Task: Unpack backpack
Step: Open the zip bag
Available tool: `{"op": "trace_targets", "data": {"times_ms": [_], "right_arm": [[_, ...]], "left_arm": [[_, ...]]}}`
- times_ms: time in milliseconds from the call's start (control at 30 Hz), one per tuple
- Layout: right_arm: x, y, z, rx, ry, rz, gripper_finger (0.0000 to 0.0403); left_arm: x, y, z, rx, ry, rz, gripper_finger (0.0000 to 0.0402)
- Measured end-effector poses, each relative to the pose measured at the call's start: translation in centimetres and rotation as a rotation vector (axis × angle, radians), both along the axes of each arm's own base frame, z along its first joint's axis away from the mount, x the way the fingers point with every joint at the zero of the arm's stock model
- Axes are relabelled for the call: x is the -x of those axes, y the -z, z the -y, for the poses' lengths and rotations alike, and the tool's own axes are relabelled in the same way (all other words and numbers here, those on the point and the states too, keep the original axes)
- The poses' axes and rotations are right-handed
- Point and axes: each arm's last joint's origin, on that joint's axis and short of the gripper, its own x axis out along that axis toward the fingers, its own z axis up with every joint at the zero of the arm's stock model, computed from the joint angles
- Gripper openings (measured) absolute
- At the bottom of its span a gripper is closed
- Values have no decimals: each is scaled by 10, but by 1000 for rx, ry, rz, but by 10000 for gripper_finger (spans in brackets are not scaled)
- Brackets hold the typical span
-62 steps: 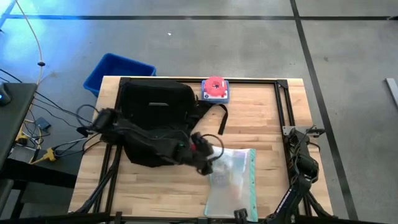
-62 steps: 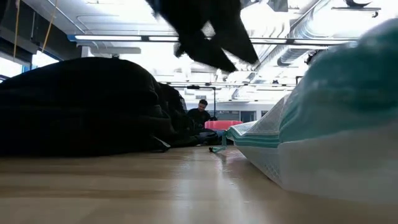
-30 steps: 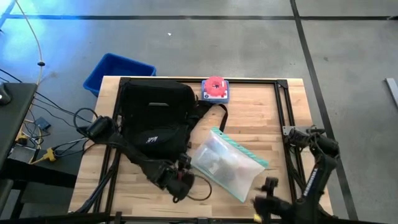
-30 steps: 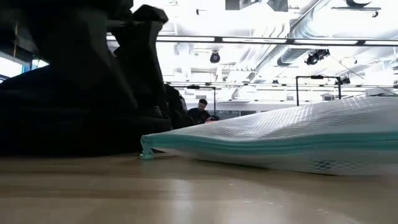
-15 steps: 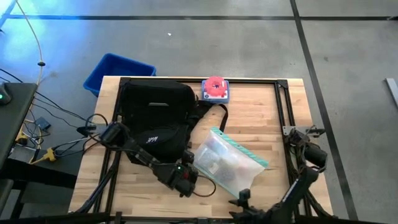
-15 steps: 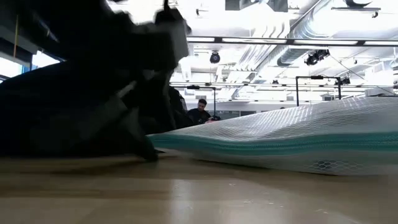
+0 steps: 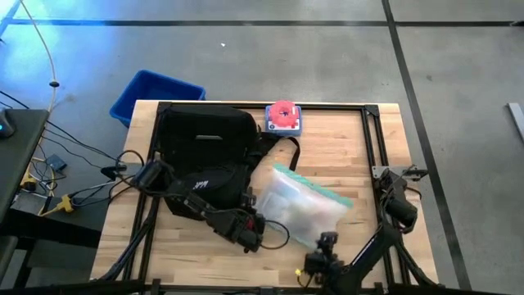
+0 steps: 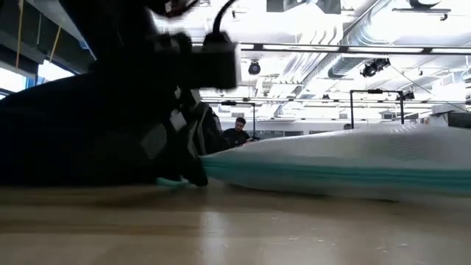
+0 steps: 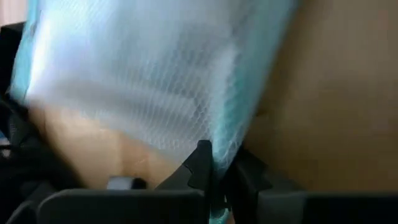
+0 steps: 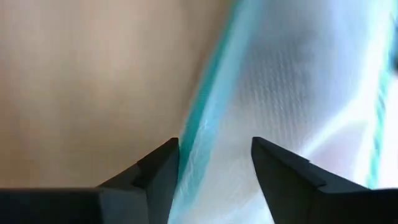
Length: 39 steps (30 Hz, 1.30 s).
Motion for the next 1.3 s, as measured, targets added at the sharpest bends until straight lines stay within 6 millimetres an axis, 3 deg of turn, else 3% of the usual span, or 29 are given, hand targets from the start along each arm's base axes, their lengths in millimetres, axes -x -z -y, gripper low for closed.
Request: {"op": "trace_targets", "data": {"times_ms": [100,233,300,467,667,833,933,1067,1300], "right_arm": [[8,-1,10,127,81,-43,120],[9,-2,16,145,57,-60,29],[8,-6,16,134,51,-57,8],[6,-11,17,113,90,-23,57],[6,-11,17,117,62,-46,182],[7,-11,16,133,39,-15,262],[8,-10,9,122,1,59,273],[7,-8,1,113,-49,176,270],[1,-9,1,124,-53,307,258]], "left_arm": [[-4,-18,18,44,22,50,6],[-14,-43,37,74,46,169,6],[-19,-54,42,78,50,222,7],[-30,-66,49,168,96,308,38],[-39,-64,48,372,203,240,133],[-24,-64,66,283,339,181,180],[-8,-62,82,157,439,132,184],[7,-46,96,-49,509,65,183],[-3,1,94,-160,514,-9,181]]}}
